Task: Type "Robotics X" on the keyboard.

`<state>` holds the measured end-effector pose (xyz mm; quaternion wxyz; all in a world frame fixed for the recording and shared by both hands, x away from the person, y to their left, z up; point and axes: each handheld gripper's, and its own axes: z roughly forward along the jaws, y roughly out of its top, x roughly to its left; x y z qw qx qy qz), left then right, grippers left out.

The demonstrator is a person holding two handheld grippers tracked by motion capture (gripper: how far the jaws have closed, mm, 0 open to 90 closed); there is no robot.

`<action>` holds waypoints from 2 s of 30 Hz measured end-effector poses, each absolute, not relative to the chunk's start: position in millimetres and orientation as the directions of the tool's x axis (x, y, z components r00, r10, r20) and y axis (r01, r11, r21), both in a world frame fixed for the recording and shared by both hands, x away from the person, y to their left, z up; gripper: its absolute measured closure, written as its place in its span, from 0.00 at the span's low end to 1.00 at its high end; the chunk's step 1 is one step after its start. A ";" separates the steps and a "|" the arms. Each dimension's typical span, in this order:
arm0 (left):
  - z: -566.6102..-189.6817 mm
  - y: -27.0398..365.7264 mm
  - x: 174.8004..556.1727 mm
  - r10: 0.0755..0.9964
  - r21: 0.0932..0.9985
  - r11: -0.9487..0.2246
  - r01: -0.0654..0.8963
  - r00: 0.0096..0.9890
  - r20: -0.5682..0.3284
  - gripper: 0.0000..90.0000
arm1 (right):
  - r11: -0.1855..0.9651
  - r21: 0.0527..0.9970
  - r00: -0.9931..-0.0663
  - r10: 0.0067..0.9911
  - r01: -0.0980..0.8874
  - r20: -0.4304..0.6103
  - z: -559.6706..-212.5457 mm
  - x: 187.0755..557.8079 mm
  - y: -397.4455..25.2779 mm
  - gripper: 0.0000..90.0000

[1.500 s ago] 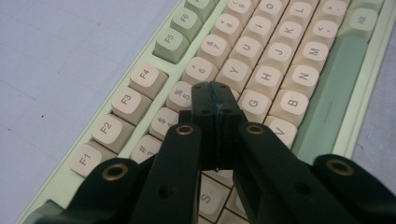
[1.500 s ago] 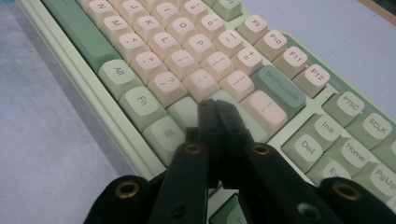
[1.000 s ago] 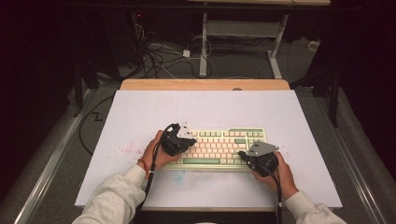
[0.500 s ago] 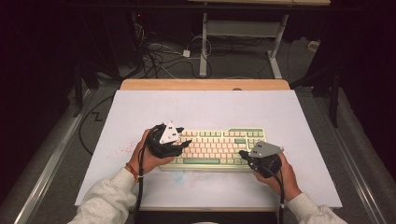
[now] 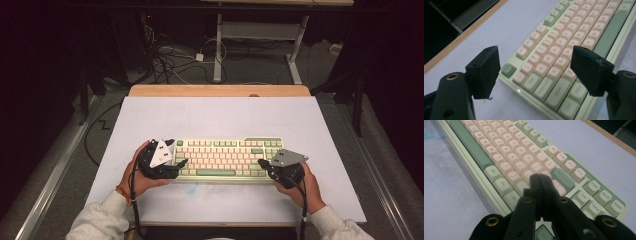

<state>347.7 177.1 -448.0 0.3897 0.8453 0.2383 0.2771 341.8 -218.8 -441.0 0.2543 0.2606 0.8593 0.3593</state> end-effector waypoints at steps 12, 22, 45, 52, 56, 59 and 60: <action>-470.8 200.7 322.5 0.650 0.766 -0.588 0.258 0.715 0.258 0.25 | 0.599 0.762 -0.748 0.618 0.246 -0.244 -435.9 359.1 -204.8 1.00; -477.8 211.9 314.3 0.668 0.750 -0.584 0.310 0.709 0.227 0.25 | 0.638 0.736 -0.793 0.560 0.228 -0.240 -440.7 385.0 -163.1 1.00; -477.8 215.3 308.6 0.664 0.743 -0.593 0.311 0.711 0.233 0.25 | 0.683 0.686 -0.813 0.533 0.251 -0.234 -453.3 397.4 -143.9 1.00; -476.2 215.7 308.4 0.661 0.740 -0.599 0.305 0.710 0.243 0.25 | 0.647 0.729 -0.798 0.551 0.223 -0.245 -444.7 390.5 -149.5 1.00; -477.0 216.0 308.5 0.665 0.743 -0.594 0.310 0.708 0.237 0.26 | 0.620 0.754 -0.787 0.568 0.217 -0.240 -441.7 387.6 -153.7 0.96; -477.4 216.2 307.7 0.666 0.742 -0.593 0.311 0.708 0.235 0.26 | 0.602 0.771 -0.779 0.579 0.208 -0.241 -438.1 384.9 -158.9 0.94; -477.5 216.2 307.5 0.667 0.743 -0.592 0.313 0.707 0.234 0.26 | 0.589 0.780 -0.774 0.588 0.210 -0.236 -436.6 383.9 -160.8 0.93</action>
